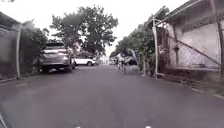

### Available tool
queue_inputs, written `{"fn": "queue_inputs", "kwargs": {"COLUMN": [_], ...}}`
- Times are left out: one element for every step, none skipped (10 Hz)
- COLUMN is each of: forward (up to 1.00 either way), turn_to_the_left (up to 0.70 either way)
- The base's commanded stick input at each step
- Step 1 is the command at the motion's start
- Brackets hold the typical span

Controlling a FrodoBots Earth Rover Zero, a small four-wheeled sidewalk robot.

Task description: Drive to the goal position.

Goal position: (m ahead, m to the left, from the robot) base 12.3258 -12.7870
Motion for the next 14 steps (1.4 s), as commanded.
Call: {"fn": "queue_inputs", "kwargs": {"forward": [1.0,1.0,1.0,1.0,1.0,1.0,1.0,1.0,1.0,1.0,1.0,1.0,1.0,1.0], "turn_to_the_left": [0.0,0.0,0.0,0.0,0.0,0.0,0.0,0.0,0.0,0.0,-0.03,-0.11,-0.11,-0.1]}}
